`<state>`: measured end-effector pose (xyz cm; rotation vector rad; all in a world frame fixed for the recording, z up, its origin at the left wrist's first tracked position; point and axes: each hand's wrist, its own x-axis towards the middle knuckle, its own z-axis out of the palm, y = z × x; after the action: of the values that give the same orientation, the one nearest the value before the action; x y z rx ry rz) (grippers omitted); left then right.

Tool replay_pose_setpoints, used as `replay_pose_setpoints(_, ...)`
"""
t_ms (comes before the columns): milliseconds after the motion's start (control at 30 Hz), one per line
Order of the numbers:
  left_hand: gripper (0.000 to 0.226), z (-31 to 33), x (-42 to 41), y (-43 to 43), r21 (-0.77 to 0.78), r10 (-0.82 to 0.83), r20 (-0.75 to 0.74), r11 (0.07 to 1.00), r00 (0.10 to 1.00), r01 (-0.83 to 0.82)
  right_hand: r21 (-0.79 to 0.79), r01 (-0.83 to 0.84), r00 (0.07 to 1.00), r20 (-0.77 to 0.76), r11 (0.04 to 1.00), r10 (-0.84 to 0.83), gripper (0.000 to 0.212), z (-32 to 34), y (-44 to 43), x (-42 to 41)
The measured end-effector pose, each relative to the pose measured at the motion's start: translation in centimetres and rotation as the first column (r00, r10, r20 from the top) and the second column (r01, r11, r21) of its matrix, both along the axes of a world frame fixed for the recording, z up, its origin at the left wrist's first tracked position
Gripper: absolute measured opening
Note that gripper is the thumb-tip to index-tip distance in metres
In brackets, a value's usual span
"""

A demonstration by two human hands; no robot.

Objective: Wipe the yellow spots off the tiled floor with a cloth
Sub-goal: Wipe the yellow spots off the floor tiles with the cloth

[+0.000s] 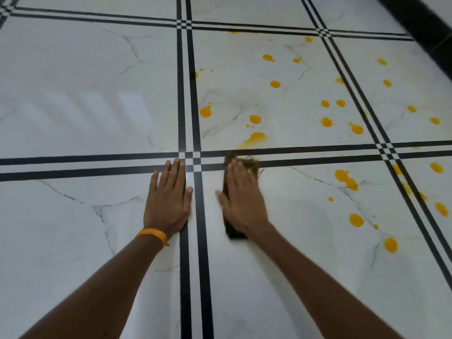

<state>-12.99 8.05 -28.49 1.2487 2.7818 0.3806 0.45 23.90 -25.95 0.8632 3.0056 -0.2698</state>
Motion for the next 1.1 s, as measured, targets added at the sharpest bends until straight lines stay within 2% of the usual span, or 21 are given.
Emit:
replay_pose_setpoints(33, 0.065, 0.0, 0.0, 0.0, 0.001, 0.0, -0.001, 1.0, 1.0, 0.0, -0.053, -0.131, 0.991, 0.018, 0.99, 0.132, 0.077, 0.3, -2.5, 3.0)
replay_pose_setpoints(100, 0.065, -0.1, -0.1, 0.0, 0.0, 0.001, 0.0, 1.0, 1.0, -0.001, -0.082, -0.201, 0.98, -0.024, 0.976, 0.2, 0.073, 0.6, -2.8, 9.6)
replay_pose_setpoints(133, 0.065, -0.1, 0.0, 0.0, -0.002, 0.001, 0.001, 1.0, 1.0, -0.001, -0.044, -0.144, 0.988, -0.061, 0.989, 0.141, 0.071, 0.4, -0.7, 11.6)
replay_pose_setpoints(200, 0.065, -0.3, -0.1, 0.1, 0.001, 0.008, -0.013, 1.0, 1.0, -0.008, 0.017, 0.107, 0.992, -0.075, 0.994, -0.105, 0.071, -0.1, 5.4, 11.9)
replay_pose_setpoints(267, 0.065, -0.5, 0.0, 0.1, 0.003, 0.006, -0.019, 1.0, 1.0, -0.006, 0.04, 0.314, 0.947, -0.088, 0.948, -0.31, 0.075, -0.4, 8.8, 7.3)
replay_pose_setpoints(300, 0.065, -0.5, 0.1, 0.1, 0.005, 0.001, -0.016, 1.0, 1.0, 0.0, 0.038, 0.345, 0.933, -0.117, 0.938, -0.339, 0.076, -0.4, 7.9, 4.8)
replay_pose_setpoints(333, 0.065, -0.5, 0.0, 0.0, 0.007, -0.003, -0.011, 1.0, 1.0, 0.003, 0.043, 0.31, 0.944, -0.134, 0.95, -0.302, 0.075, -0.6, 5.8, 2.8)
replay_pose_setpoints(400, 0.066, -0.3, -0.1, -0.1, 0.012, -0.007, -0.001, 1.0, 1.0, 0.007, 0.024, 0.063, 0.996, -0.068, 0.998, -0.061, 0.074, -0.4, -0.2, 2.5)
replay_pose_setpoints(467, 0.067, -0.4, 0.1, 0.0, 0.017, -0.017, -0.01, 1.0, 1.0, 0.017, -0.032, -0.168, 0.986, -0.022, 0.985, 0.167, 0.072, 0.1, -3.7, 6.7)
replay_pose_setpoints(500, 0.067, -0.5, 0.3, 0.0, 0.02, -0.022, -0.015, 1.0, 1.0, 0.022, -0.053, -0.19, 0.982, -0.029, 0.98, 0.189, 0.071, 0.2, -3.6, 8.9)
replay_pose_setpoints(600, 0.065, -0.6, 0.3, 0.0, 0.027, 0.002, -0.015, 1.0, 1.0, -0.002, 0.017, -0.023, 0.996, -0.087, 1.0, 0.024, 0.069, -0.5, 1.4, 9.1)
replay_pose_setpoints(733, 0.065, -0.6, 0.0, -0.1, 0.006, -0.013, -0.008, 1.0, 1.0, 0.013, 0.005, 0.224, 0.97, -0.095, 0.975, -0.222, 0.075, -0.1, 4.6, -2.9)
replay_pose_setpoints(767, 0.065, -0.5, 0.1, -0.2, 0.007, -0.02, -0.008, 1.0, 1.0, 0.02, 0.01, 0.203, 0.976, -0.087, 0.979, -0.201, 0.073, -0.1, 3.4, -4.8)
replay_pose_setpoints(833, 0.065, -0.2, -0.2, -0.4, 0.017, -0.02, -0.015, 1.0, 1.0, 0.021, 0.052, -0.048, 0.998, -0.04, 0.997, 0.051, 0.065, 0.1, -0.2, -4.9)
replay_pose_setpoints(900, 0.064, 0.0, -0.2, -0.2, 0.031, -0.014, 0.011, 0.999, 1.0, 0.013, 0.054, -0.291, 0.957, -0.011, 0.955, 0.291, 0.063, -0.1, -2.8, 0.3)
replay_pose_setpoints(933, 0.064, 0.0, 0.0, -0.2, 0.028, -0.014, 0.012, 1.0, 1.0, 0.013, 0.033, -0.333, 0.943, -0.01, 0.942, 0.333, 0.063, -0.2, -2.5, 3.2)
replay_pose_setpoints(1000, 0.063, 0.0, 0.2, -0.3, 0.014, -0.004, 0.012, 1.0, 1.0, 0.004, 0.058, -0.244, 0.967, -0.061, 0.968, 0.248, 0.063, -0.5, 1.9, 5.7)
replay_pose_setpoints(1100, 0.063, -0.2, -0.1, -0.2, -0.007, -0.005, 0.01, 1.0, 1.0, 0.005, 0.096, 0.092, 0.992, -0.1, 0.991, -0.082, 0.064, -0.8, 8.5, 0.7)
